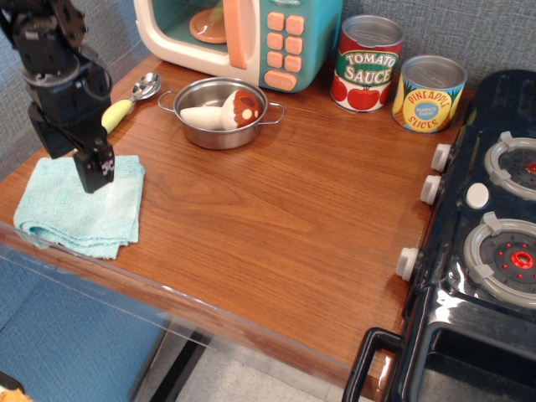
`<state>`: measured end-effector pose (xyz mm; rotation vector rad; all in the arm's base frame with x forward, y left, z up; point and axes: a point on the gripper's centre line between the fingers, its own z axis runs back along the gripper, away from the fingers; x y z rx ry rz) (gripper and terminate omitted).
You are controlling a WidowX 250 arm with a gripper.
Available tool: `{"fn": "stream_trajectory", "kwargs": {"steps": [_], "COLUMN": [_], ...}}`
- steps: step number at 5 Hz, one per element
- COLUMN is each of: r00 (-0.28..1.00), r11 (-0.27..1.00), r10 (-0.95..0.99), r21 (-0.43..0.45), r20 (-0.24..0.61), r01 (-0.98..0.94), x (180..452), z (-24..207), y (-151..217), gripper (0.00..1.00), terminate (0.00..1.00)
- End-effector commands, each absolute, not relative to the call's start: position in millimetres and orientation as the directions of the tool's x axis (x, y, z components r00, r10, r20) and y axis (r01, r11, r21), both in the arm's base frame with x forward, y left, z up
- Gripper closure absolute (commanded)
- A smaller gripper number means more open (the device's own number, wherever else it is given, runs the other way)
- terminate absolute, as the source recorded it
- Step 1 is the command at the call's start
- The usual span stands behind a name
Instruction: Move the blue cloth to the right front corner of the table.
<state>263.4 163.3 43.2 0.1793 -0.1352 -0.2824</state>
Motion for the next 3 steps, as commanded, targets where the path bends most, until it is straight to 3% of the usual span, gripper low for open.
{"fn": "stream_trajectory", "kwargs": {"steps": [1,2,3], "r00": [0.964,0.955,0.944], "r11": [0.966,0.963,0.951], "r10": [-0.239,-0.268,-0.306], "r21": [0.133,0.075,0.004], "r20": [0.118,0.124,0.120], "r01": [0.223,0.261,0.308], "x": [265,273,276], "z": [4,1,11], "y": [176,153,102], "gripper": [0.00,0.00,0.00], "terminate": [0.00,0.00,0.00]}}
